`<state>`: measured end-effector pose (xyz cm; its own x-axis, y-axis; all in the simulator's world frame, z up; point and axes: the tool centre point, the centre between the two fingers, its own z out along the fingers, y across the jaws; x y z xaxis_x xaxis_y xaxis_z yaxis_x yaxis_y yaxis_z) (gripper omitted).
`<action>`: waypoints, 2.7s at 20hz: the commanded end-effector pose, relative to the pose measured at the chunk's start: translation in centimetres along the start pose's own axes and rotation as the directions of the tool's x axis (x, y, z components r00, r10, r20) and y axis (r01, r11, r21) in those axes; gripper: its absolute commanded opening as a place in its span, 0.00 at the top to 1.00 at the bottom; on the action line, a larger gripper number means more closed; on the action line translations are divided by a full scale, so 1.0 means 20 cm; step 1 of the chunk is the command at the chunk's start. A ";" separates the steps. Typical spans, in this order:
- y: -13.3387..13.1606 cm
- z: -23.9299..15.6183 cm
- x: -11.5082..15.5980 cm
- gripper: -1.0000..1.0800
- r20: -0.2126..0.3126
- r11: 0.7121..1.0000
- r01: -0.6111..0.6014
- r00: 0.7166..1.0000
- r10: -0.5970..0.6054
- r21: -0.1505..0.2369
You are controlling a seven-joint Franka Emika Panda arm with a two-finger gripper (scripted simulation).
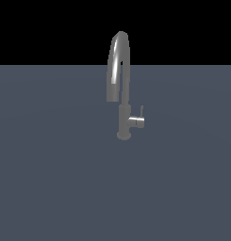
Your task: Turn on the faucet by rotating a designated handle.
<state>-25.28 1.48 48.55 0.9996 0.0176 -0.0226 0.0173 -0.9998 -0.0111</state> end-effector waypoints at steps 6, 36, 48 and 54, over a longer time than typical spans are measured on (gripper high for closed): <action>0.00 0.00 0.02 1.00 0.007 1.000 -0.009 1.000 0.009 0.009; 0.16 0.19 0.75 1.00 0.362 0.849 -0.429 0.878 0.313 0.307; 0.32 0.40 1.08 1.00 0.570 0.659 -0.648 0.727 0.384 0.382; 0.40 0.56 1.22 1.00 0.676 0.533 -0.751 0.627 0.387 0.391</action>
<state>-1.64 -5.62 37.60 0.6454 -0.3707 -0.6679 -0.7241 -0.5752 -0.3805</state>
